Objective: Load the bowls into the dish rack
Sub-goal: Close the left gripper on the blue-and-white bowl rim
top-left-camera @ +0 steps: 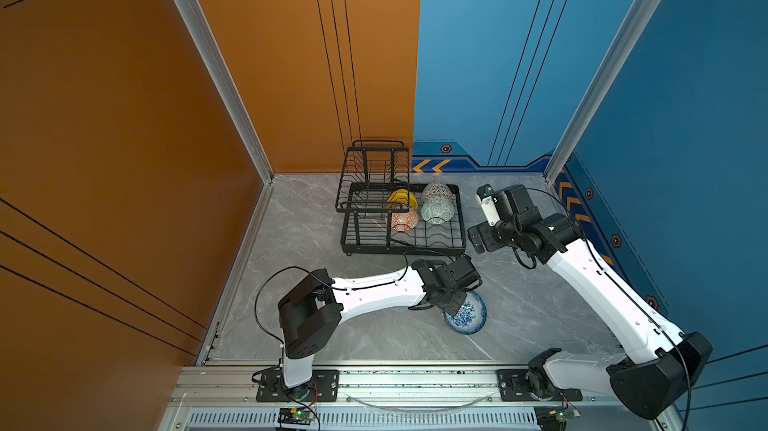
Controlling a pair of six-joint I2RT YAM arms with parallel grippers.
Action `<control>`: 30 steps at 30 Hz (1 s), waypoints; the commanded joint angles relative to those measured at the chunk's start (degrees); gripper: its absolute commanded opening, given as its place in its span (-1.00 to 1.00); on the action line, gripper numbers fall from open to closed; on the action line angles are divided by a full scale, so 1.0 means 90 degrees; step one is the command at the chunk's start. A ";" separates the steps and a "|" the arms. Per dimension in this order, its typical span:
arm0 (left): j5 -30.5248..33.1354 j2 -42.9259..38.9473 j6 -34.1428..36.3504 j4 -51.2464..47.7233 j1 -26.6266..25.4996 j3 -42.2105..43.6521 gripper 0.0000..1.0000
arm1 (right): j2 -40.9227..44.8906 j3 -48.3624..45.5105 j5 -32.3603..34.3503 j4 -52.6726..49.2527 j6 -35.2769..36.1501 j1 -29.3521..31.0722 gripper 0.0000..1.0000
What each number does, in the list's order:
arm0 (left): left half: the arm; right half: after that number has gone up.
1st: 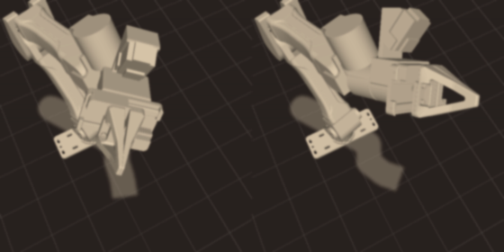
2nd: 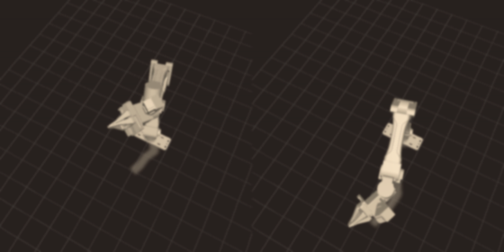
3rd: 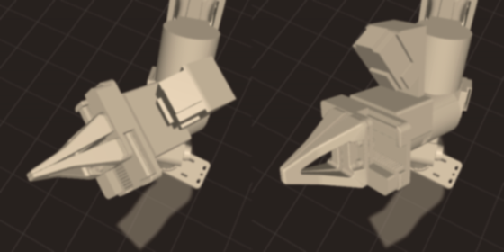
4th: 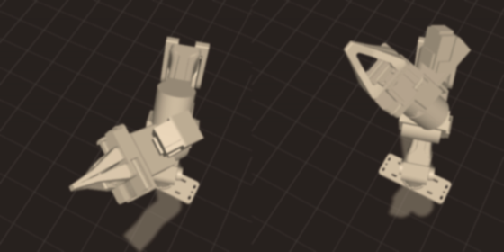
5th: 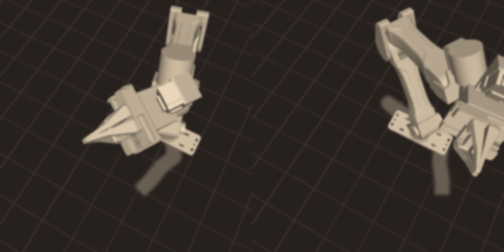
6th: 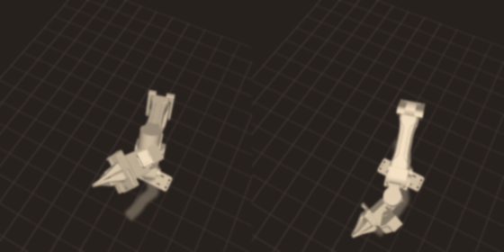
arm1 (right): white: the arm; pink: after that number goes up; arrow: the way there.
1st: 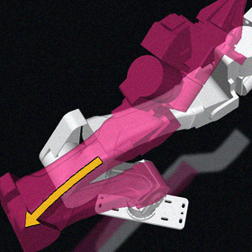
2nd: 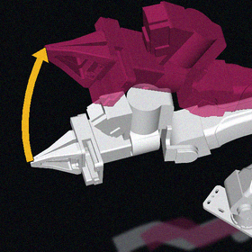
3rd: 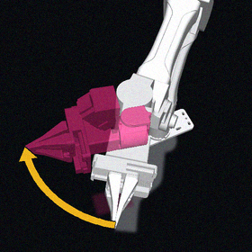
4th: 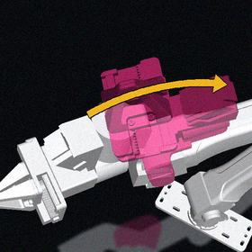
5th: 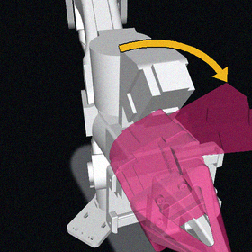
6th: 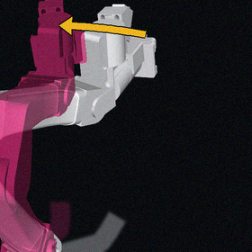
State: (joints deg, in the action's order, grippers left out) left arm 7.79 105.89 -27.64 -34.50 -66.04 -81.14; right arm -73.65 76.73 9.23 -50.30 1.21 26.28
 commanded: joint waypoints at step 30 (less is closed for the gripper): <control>0.0590 0.0251 0.0317 -0.0728 -0.0152 -0.0617 -0.61 | 0.0202 -0.0147 0.0112 0.0065 0.0031 -0.0020 1.00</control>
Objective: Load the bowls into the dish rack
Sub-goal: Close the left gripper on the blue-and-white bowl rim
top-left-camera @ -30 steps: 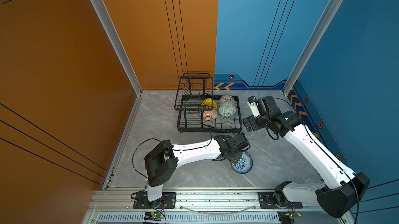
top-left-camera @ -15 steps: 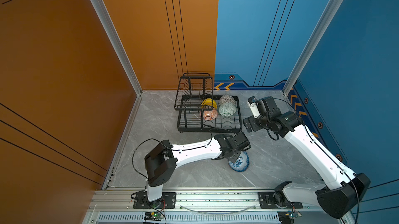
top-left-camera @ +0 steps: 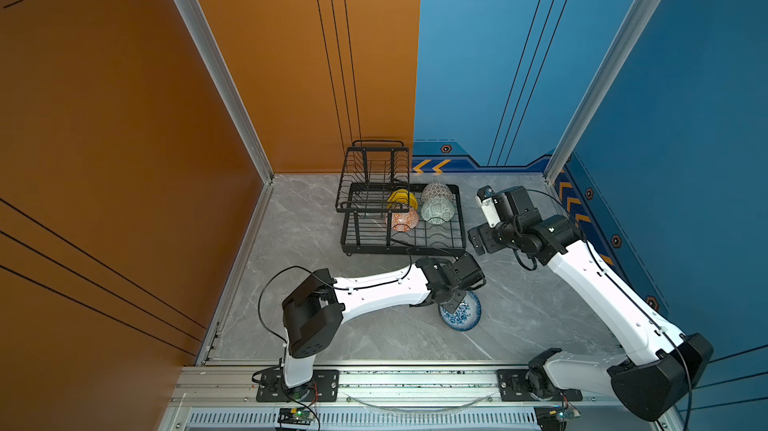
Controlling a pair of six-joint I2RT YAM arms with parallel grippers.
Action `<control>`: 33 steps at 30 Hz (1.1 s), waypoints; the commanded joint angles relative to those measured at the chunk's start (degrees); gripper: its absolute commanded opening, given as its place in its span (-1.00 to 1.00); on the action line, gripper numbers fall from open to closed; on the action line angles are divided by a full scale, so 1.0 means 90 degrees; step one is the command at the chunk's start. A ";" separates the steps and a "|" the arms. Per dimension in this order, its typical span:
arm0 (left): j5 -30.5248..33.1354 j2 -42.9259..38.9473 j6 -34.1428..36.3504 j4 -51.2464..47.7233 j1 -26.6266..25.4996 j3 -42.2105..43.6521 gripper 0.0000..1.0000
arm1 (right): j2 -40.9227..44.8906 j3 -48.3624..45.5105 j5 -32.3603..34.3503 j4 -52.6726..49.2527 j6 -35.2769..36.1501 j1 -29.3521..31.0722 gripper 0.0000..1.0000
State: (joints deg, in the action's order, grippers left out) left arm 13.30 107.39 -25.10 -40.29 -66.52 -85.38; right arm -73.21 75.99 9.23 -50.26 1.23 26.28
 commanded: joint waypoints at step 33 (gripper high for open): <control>-0.0040 0.0013 0.0103 -0.0119 0.0034 -0.0181 -0.94 | 0.0188 -0.0054 0.0156 0.0048 0.0053 -0.0020 1.00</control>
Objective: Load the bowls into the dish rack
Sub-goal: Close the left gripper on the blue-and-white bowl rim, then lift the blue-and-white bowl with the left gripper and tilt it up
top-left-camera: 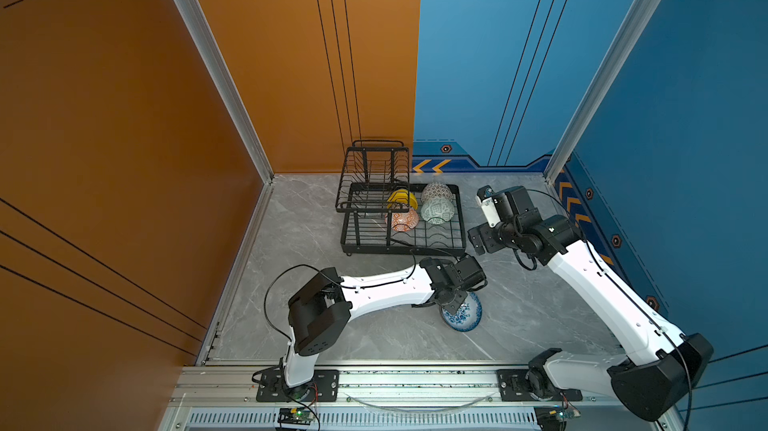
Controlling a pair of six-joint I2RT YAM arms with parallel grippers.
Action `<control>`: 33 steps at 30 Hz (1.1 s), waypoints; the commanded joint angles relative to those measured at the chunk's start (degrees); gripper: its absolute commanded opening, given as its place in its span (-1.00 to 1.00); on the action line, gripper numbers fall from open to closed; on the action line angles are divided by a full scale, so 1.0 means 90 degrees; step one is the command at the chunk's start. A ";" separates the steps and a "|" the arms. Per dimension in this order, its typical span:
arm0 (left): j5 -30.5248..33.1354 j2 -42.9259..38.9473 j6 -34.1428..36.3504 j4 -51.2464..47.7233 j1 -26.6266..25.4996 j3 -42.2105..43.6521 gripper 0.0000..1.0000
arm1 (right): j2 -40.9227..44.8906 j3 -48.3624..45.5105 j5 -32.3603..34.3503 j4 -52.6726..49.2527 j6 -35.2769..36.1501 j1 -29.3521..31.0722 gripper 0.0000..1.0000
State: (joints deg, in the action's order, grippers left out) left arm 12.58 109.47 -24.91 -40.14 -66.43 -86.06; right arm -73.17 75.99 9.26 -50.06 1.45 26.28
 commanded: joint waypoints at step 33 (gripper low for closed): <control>0.0340 -0.2099 0.0264 -0.0365 0.0980 0.0053 -1.00 | 0.0323 0.0687 -0.2214 -0.0381 -0.0784 -0.1226 1.00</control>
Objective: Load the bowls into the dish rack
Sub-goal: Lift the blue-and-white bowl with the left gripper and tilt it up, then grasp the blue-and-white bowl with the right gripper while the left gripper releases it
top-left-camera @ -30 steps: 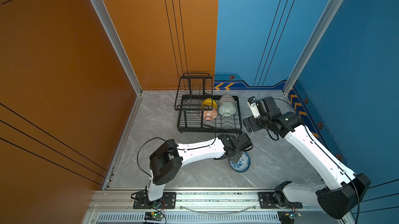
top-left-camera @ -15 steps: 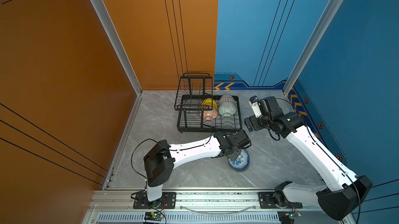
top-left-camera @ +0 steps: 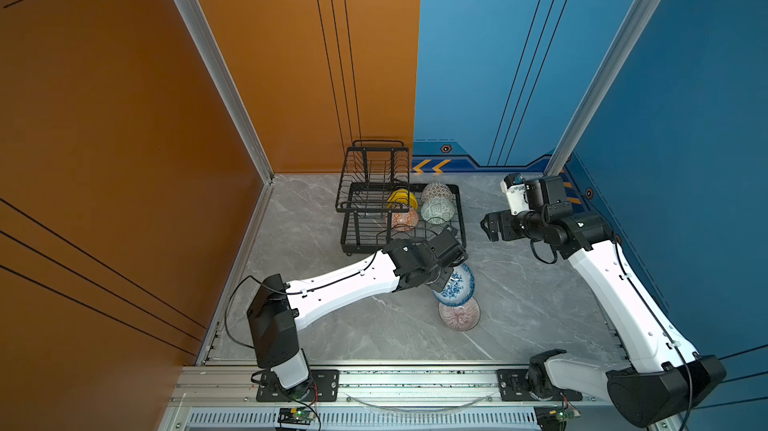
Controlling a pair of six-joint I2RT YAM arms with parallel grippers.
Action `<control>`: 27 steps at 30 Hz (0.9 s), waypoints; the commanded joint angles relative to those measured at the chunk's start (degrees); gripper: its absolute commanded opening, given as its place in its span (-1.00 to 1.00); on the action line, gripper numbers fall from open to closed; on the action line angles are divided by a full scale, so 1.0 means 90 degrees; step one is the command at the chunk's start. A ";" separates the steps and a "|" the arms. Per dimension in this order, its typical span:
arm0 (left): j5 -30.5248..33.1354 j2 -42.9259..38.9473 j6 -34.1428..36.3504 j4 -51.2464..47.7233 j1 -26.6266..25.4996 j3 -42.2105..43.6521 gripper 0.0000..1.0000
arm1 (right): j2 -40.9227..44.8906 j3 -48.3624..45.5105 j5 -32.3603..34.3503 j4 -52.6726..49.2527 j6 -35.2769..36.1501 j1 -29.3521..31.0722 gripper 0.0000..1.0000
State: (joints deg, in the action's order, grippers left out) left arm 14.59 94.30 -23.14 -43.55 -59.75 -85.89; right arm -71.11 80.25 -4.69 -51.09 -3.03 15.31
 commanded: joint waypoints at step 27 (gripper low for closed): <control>0.0365 -0.1238 0.0125 0.1763 0.1038 0.0138 -1.00 | -0.0104 -0.0223 0.0767 0.1133 -0.2399 0.2386 0.46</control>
State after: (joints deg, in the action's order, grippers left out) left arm 17.61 84.75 -20.67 -32.38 -51.18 -84.51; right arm -71.22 78.39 -3.77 -44.93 -21.47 36.23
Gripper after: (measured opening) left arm 0.083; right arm 0.745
